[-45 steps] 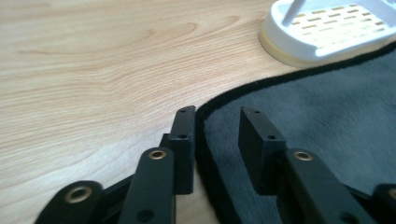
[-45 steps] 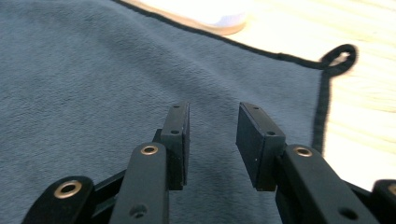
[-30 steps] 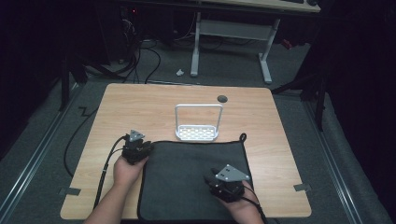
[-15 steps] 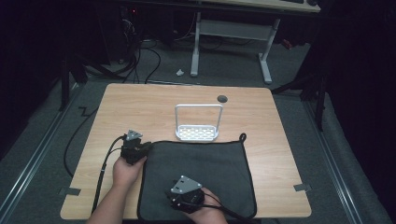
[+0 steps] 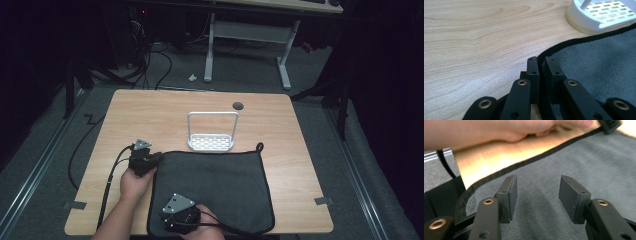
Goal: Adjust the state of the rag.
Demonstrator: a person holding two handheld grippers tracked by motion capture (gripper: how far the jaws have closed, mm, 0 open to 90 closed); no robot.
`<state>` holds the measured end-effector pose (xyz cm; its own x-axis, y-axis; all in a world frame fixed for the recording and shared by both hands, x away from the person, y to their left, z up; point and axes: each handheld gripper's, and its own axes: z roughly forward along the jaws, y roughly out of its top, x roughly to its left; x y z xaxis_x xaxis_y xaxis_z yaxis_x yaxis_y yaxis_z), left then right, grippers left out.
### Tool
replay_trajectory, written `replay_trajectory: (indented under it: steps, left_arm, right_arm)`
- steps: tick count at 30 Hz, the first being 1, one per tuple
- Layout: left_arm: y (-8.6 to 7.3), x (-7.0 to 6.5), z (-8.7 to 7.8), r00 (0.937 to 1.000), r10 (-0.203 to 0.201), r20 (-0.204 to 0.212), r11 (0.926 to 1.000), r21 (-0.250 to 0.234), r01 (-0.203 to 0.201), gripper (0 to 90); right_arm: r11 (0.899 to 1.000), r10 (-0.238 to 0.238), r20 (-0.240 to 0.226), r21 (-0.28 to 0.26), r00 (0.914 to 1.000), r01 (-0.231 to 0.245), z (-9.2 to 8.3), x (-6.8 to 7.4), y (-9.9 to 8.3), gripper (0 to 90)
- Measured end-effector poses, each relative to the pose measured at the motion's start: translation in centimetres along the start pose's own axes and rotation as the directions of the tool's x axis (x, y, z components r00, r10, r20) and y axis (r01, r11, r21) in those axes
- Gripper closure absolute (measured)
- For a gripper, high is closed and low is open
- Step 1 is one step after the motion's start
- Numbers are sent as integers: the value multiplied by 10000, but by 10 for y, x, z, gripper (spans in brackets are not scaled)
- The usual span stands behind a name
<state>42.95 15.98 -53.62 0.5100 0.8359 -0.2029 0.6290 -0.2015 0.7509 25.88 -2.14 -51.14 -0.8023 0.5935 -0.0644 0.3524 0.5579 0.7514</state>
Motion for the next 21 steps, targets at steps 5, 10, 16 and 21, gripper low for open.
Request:
replay_trajectory:
  steps: [5,10,16,21]
  left_arm:
    - [0,2,0,9999,-107,104,9999,5,106,823]
    - [0,3,0,9995,-228,224,9997,6,228,823]
    - [0,3,0,9994,-233,261,9997,9,232,822]
    - [0,3,0,9994,-234,245,9997,16,233,822]
  right_arm:
    - [9997,206,-289,-154,9994,-210,5,-1,12,483]
    - [9982,597,-778,158,9952,-586,30,2,19,459]
    - [9981,303,-827,566,9961,-256,47,12,17,497]
    - [9980,101,-522,621,9986,-69,44,12,15,657]
